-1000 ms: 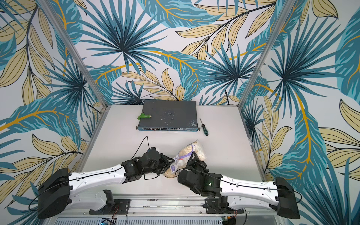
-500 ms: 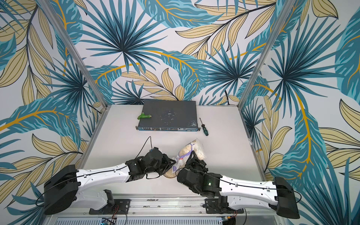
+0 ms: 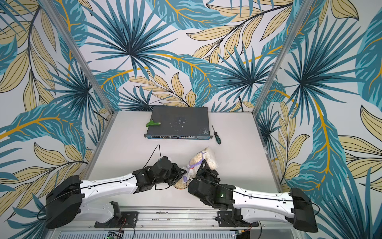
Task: Pour the oats into the breakfast bowl
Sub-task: Pour the oats into the bowl.
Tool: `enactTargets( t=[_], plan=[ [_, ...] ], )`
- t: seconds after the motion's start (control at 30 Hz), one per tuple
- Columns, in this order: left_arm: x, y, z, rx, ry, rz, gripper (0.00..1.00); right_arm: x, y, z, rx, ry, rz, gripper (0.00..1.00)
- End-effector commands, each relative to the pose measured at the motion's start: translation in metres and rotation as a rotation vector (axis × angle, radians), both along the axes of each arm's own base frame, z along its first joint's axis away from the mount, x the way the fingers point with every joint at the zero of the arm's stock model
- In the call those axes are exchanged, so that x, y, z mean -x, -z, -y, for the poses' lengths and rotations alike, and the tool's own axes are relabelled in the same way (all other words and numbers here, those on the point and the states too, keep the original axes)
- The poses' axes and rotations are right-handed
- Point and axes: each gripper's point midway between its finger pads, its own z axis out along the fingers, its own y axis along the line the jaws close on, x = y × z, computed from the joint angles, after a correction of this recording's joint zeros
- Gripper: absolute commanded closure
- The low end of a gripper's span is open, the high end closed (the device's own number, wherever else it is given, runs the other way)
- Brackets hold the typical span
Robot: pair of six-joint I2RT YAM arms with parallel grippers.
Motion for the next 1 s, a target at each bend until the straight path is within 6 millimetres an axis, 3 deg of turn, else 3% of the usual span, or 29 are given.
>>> enactTargets(
  t=[0.0,0.63,0.97],
  plan=[
    [0.006,0.006,-0.003,-0.009,0.017,-0.014,0.88,-0.002,-0.037,0.001,-0.220,0.069,0.088,1.00],
    [0.016,0.028,-0.011,-0.002,-0.005,-0.070,0.89,-0.003,-0.043,-0.012,-0.195,0.062,0.092,1.00],
    [0.016,0.021,-0.008,-0.001,0.010,-0.058,0.89,-0.003,-0.043,-0.012,-0.180,0.062,0.086,1.00]
  ],
)
